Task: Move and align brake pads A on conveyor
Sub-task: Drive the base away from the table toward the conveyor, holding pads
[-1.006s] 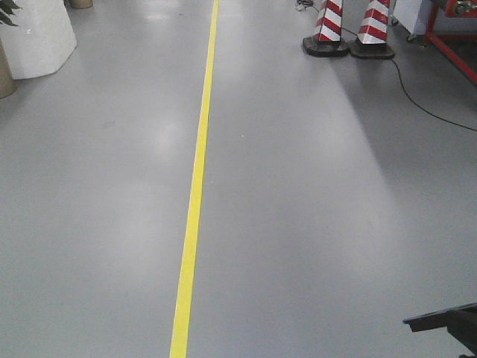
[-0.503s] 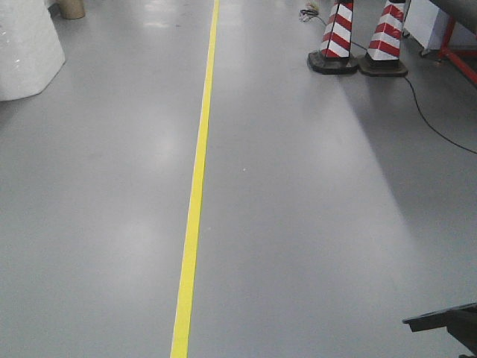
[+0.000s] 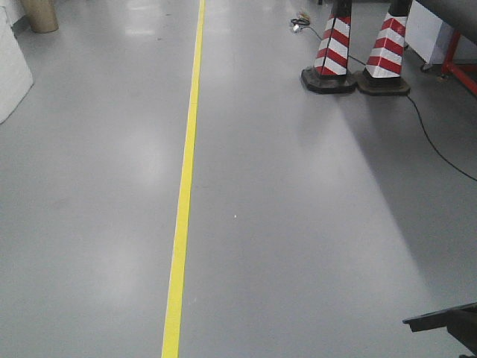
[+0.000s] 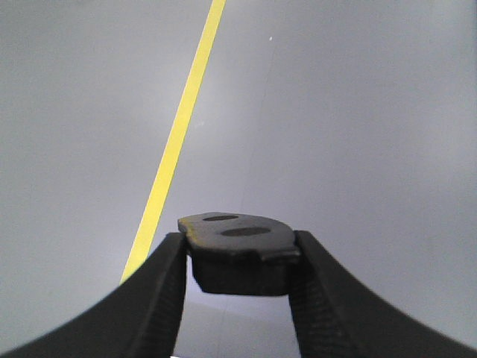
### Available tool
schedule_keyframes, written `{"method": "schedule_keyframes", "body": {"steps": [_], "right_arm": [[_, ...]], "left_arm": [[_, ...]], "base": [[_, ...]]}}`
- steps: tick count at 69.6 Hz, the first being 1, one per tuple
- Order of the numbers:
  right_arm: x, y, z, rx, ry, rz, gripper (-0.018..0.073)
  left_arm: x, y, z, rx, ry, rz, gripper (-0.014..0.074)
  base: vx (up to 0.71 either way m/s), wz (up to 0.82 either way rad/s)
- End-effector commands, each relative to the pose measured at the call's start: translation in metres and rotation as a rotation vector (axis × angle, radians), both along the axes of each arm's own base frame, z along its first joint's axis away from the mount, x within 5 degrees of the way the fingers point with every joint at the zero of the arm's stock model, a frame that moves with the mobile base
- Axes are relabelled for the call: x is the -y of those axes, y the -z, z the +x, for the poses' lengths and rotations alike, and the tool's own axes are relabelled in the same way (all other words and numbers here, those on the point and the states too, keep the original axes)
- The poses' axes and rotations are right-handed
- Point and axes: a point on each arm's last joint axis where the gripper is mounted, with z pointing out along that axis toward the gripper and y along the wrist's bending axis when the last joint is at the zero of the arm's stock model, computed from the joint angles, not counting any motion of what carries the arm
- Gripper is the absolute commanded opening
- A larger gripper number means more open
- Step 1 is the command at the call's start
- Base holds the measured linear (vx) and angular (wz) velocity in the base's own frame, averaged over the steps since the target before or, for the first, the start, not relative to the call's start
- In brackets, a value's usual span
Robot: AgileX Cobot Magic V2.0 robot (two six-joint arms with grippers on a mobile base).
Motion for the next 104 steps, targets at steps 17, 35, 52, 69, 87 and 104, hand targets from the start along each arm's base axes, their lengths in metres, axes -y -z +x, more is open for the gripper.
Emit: {"method": "schedule_keyframes", "body": {"steps": [17, 35, 52, 69, 87, 104], "right_arm": [[-0.0004, -0.0137, 0.0051, 0.097, 0.002, 0.013, -0.0012], [-0.0004, -0.0137, 0.0050, 0.096, 0.002, 0.013, -0.0012], [-0.0004, -0.0135, 0.0049, 0.094, 0.002, 0.012, -0.0012], [-0.0004, -0.0135, 0.0049, 0.094, 0.002, 0.012, -0.0012], [-0.0004, -0.0135, 0.0049, 0.094, 0.002, 0.012, -0.0012], [-0.0004, -0.0135, 0.0049, 0.093, 0.001, 0.012, -0.0012]], "left_arm": [[0.0008, -0.0129, 0.0048, 0.091, 0.004, -0.009, -0.0006], [0.0009, -0.0129, 0.0049, 0.091, 0.004, -0.009, -0.0006], [0.0009, -0.0130, 0.0049, 0.092, 0.004, -0.010, -0.0006], [0.0009, -0.0129, 0.0050, 0.090, 0.004, -0.009, -0.0006], [0.0009, -0.0130, 0.0051, 0.091, 0.004, -0.009, -0.0006], [0.0009, -0.0130, 0.0051, 0.092, 0.004, -0.009, -0.0006]], "base": [[0.71, -0.02], [0.73, 0.02], [0.76, 0.05], [0.77, 0.02], [0.78, 0.00], [0.75, 0.02]]}}
